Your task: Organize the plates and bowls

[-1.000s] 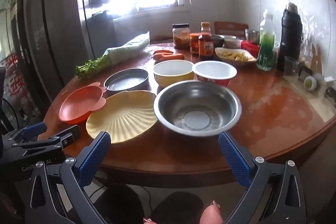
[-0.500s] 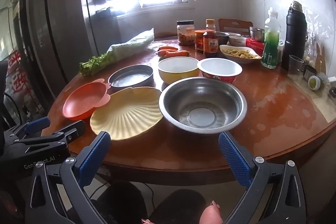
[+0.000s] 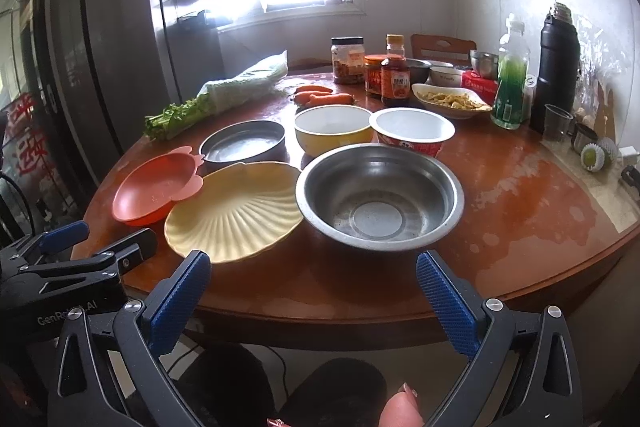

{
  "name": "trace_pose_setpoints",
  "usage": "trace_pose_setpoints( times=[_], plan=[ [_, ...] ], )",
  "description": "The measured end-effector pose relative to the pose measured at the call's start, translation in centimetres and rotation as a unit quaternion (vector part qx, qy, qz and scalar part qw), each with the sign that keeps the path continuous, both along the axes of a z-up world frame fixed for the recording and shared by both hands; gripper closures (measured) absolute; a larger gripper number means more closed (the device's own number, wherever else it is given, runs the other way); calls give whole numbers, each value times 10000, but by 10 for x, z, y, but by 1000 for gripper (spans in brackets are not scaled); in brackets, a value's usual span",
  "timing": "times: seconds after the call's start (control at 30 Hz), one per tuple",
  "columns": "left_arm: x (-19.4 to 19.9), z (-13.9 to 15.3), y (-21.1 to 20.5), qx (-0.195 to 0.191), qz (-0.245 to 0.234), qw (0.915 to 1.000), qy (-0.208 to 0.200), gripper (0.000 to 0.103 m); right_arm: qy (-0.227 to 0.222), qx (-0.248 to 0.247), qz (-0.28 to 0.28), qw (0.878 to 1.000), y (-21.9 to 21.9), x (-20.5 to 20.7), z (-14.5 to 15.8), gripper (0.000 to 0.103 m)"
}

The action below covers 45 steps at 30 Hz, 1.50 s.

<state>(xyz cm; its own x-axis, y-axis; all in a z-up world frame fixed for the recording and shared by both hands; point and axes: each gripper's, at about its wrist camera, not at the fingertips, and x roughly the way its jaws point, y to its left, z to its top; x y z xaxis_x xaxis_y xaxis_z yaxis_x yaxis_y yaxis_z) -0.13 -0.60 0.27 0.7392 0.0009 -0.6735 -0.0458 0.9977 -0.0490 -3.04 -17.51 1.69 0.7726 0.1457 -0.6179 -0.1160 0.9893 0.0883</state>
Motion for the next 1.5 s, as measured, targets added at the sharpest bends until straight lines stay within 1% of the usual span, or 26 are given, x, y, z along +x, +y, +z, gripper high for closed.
trace_pose_setpoints(
  times=[0.7,1.5],
  plan=[
    [-4,0,-1,18,3,10000,-29,1,71,67,6,10000,-1,1,-2,0],
    [-4,2,0,18,21,10000,-25,1,36,177,-24,9998,-4,1,-3,0]
  ],
)
